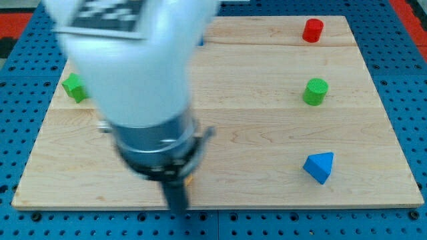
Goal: Move the red star and yellow hexagon towards the center left side of the board
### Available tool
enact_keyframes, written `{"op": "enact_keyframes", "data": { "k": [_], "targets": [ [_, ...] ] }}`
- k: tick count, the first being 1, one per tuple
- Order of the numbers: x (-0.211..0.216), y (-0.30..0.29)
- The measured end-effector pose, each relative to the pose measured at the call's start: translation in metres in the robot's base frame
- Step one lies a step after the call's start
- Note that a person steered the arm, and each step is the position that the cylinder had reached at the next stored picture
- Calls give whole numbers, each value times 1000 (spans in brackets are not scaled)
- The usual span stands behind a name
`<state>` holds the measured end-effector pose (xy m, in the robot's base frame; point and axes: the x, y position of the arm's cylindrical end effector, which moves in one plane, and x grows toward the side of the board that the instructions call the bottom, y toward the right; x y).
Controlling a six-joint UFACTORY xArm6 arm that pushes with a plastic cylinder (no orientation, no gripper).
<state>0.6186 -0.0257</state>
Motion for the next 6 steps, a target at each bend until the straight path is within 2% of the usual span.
{"op": "enact_keyframes", "data": {
  "k": [1, 2, 3, 4, 6],
  "targets": [
    [-1, 10],
    [-5, -53],
    [-28, -52],
    [-11, -39],
    [-33, 46]
  ]
}}
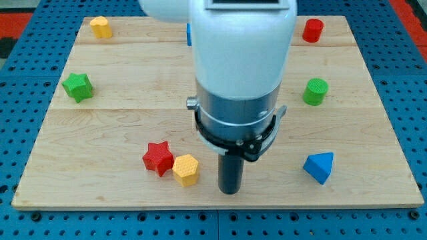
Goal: Move the red star and yellow hexagon towards the center left side of the board
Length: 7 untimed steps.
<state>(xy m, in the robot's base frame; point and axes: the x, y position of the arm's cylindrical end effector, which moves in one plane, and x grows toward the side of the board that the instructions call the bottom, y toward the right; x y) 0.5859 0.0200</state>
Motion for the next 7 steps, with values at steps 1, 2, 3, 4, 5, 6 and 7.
{"op": "enact_keyframes", "data": {
  "k": [1, 2, 3, 4, 5, 6, 7],
  "targets": [
    [-2, -56],
    [-25, -95],
    [-47, -138],
    [-58, -150],
    [-59, -170],
    [-59, -175],
    [-71, -197]
  ]
}}
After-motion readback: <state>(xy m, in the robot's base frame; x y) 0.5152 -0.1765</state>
